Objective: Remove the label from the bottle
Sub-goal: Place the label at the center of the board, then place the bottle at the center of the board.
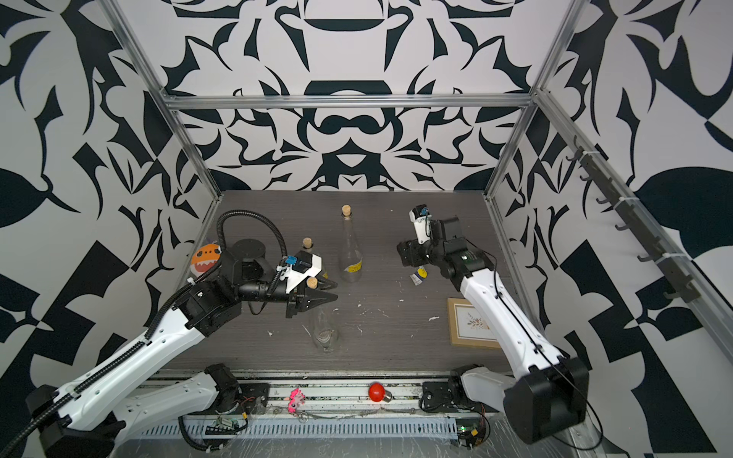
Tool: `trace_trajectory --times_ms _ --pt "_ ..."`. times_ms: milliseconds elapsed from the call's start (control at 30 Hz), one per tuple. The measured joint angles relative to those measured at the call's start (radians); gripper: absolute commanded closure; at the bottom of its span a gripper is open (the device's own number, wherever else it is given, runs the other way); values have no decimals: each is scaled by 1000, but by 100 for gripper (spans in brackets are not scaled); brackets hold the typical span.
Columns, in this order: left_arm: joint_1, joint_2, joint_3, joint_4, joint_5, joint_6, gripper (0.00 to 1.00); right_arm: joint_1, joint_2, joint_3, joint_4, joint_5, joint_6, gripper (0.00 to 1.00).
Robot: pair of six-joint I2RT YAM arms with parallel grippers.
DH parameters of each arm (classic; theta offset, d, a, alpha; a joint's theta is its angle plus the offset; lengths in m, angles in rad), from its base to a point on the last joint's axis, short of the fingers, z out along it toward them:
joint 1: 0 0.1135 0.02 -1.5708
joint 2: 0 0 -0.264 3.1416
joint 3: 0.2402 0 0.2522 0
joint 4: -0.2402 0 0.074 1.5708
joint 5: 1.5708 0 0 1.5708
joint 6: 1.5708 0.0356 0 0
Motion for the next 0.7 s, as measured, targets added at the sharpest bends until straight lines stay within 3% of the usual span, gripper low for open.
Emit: trace_trajectory --times_ms 300,533,700 --pt "0 -65 1 -55 -107 -10 100 185 -209 -189 175 -318 -14 15" --pt "0 -75 20 -61 -146 -73 100 455 -272 -280 393 -338 11 15" --pt "0 -87 35 -86 -194 -85 100 551 -229 -283 460 -277 13 16"
